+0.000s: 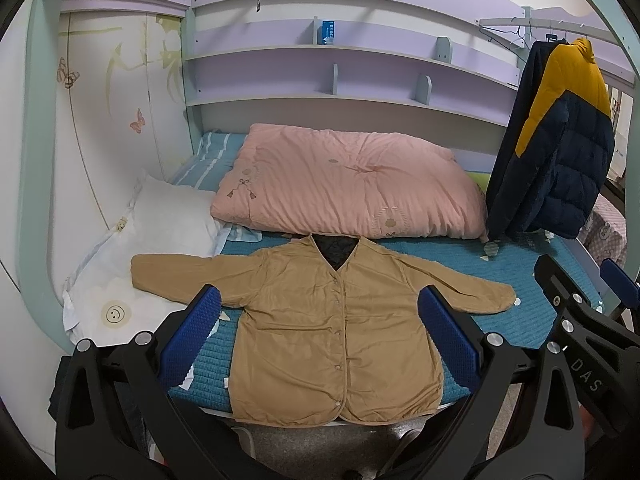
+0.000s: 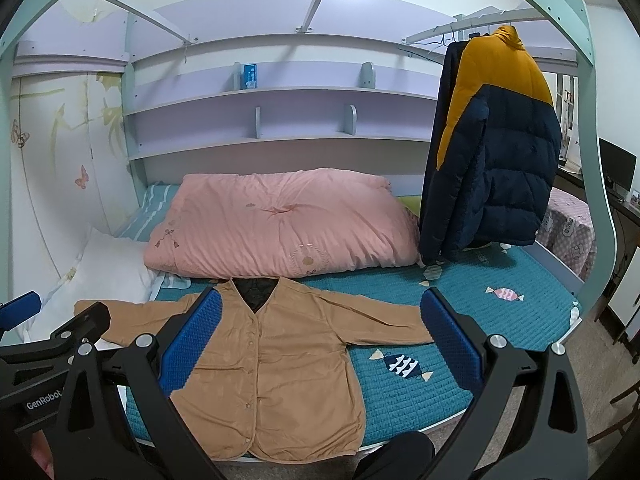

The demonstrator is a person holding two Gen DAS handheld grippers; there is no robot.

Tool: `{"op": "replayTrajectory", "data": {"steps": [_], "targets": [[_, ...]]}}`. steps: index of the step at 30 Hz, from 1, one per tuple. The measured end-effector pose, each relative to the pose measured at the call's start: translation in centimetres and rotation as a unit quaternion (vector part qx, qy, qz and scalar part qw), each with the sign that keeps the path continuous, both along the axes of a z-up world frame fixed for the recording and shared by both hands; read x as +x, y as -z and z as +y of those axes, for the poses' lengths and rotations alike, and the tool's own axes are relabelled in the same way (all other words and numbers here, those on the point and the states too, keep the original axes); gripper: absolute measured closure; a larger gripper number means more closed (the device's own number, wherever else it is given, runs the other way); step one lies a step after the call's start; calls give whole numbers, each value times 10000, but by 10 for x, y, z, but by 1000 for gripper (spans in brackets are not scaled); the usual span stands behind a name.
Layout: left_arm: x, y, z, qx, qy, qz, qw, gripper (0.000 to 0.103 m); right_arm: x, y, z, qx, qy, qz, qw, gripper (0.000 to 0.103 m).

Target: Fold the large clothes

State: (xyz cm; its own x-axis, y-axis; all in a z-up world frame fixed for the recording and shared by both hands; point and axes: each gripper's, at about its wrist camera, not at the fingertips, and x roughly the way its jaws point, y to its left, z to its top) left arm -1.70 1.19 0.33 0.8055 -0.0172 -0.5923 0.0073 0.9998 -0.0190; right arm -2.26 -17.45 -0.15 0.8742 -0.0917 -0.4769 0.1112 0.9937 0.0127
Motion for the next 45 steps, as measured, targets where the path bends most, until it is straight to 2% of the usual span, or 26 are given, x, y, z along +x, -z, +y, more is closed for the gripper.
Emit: {"op": "replayTrajectory", "data": {"steps": [27,35,45], "targets": [[0,4,0,-19,17,65,10000,5,3,4,5,-19,-6,81,10000,7],[12,9,1,-78,16,216,9997,5,15,10,9,-72,-23,245,9997,7],[37,31,19,-174,-112,581,9981,5,42,28,27,-126,-123,610,9980,7]]}}
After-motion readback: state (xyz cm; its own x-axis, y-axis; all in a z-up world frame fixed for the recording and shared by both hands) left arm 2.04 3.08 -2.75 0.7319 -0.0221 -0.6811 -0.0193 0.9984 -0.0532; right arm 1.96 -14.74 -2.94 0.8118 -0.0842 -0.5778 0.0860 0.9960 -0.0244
